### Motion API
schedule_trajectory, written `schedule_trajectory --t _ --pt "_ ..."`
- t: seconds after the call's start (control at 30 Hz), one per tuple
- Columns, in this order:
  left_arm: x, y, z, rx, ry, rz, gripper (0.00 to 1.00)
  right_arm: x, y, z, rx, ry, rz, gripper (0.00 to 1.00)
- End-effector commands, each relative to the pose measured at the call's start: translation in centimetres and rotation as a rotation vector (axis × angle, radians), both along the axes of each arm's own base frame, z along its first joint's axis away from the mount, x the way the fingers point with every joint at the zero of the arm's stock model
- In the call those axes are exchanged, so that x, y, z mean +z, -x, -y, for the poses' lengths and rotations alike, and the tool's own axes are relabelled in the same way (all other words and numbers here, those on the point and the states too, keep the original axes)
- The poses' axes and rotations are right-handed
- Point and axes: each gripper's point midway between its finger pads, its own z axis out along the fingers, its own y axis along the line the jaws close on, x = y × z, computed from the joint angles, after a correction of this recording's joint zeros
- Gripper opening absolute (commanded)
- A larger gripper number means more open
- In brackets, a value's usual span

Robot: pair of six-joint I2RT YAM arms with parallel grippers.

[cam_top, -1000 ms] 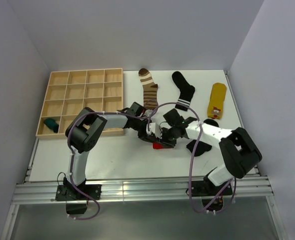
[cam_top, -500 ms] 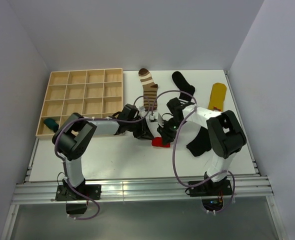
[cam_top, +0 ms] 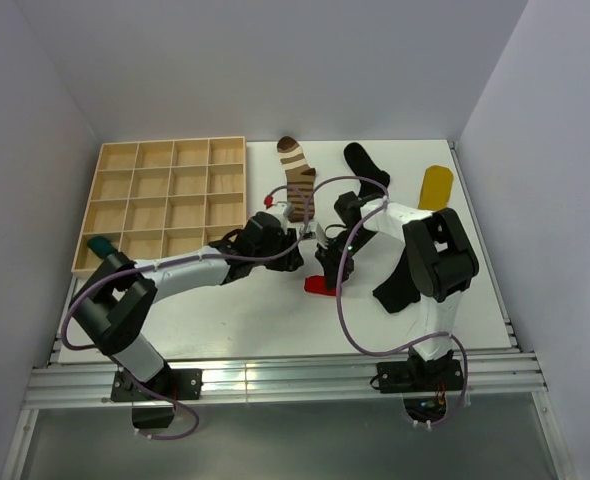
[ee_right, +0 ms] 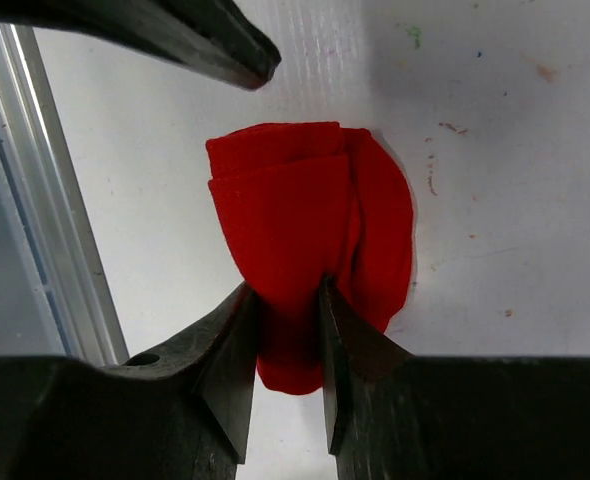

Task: Roll the socks
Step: Roll the sock at the center of the board.

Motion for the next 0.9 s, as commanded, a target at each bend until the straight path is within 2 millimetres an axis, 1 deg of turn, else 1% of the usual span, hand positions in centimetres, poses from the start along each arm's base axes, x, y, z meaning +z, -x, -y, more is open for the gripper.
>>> schedule_trajectory --t 0.0,0.03,0.07,0.1,0.13,0.17,0.2,0.23,0.27,0.3,0.33,0.37,0.4,0.43,0.47,0.5,0.63,0.67,0.77,0.8,0.83,0.87 --pt "0.3 -0.8 -0.5 -0.071 -0.192 0.171 0.46 -2.0 1.0 2.2 0.029 0.119 -0.051 0.34" --pt "0.5 -0.8 -0.7 -0.064 -0.223 0.211 0.47 -2.0 1.0 2.2 0.028 0.122 -0.052 0.34" --pt "1.2 -0.2 0.4 -0.089 -0.205 0.255 0.49 -2.0 1.0 2.2 0.027 0.122 -0.053 0.34" --pt "0.8 0.3 0.2 -0.106 -0.224 0.274 0.49 -2.1 1.0 2.2 0.027 0.124 -0.059 0.34" --pt "1.7 0.5 0.3 -0.099 -0.212 0.31 0.49 -2.1 0.9 2.1 0.024 0.123 -0.058 0.34" --pt "2.0 0.3 0.0 -0.071 -0.219 0.337 0.5 -2.1 0.9 2.2 0.023 0.125 -0.06 0.34" --pt "1.9 0.9 0.0 -0.065 -0.207 0.359 0.5 -2.1 1.0 2.2 0.023 0.127 -0.064 0.34" --pt "2.6 0.9 -0.2 -0.035 -0.184 0.375 0.52 -2.1 0.9 2.2 0.022 0.126 -0.065 0.34" --pt "2.8 1.1 -0.4 -0.013 -0.171 0.378 0.52 -2.1 0.9 2.2 0.022 0.127 -0.064 0.34" --pt "2.4 1.2 -1.1 0.02 -0.161 0.367 0.53 -2.1 1.0 2.2 0.021 0.127 -0.067 0.34" --pt "3.0 1.1 -1.2 0.047 -0.133 0.373 0.54 -2.1 0.9 2.2 0.02 0.128 -0.066 0.34" --pt "3.1 1.2 -1.3 0.057 -0.12 0.375 0.54 -2.2 0.9 2.2 0.019 0.13 -0.068 0.34" --pt "2.7 1.5 -1.5 0.045 -0.121 0.377 0.53 -2.1 0.9 2.2 0.021 0.128 -0.066 0.34" --pt "3.5 1.5 -1.3 0.043 -0.092 0.4 0.53 -2.1 0.9 2.2 0.021 0.13 -0.072 0.34" --pt "3.6 1.9 -1.2 0.032 -0.089 0.411 0.53 -2.2 0.9 2.2 0.02 0.132 -0.076 0.34" --pt "3.3 1.9 -1.7 0.029 -0.122 0.438 0.53 -2.2 0.8 2.1 0.019 0.132 -0.076 0.34" --pt "3.7 2.3 -1.0 -0.021 -0.134 0.508 0.58 -2.2 0.9 2.1 0.017 0.137 -0.096 0.34" --pt "4.1 2.5 -0.4 -0.043 -0.11 0.53 0.59 -2.2 0.9 2.1 0.02 0.137 -0.101 0.34" --pt "4.9 3.0 0.1 -0.106 -0.086 0.593 0.61 -2.4 0.8 2.1 0.014 0.146 -0.112 0.34" --pt "5.1 3.4 0.3 -0.135 -0.08 0.648 0.62 -2.4 0.8 2.1 0.014 0.147 -0.112 0.34" --pt "5.9 3.8 0.6 -0.158 -0.054 0.692 0.63 -2.4 0.8 2.1 0.013 0.151 -0.116 0.34" --pt "6.0 4.6 1.0 -0.181 -0.047 0.723 0.63 -2.3 0.7 2.1 0.012 0.149 -0.116 0.34"
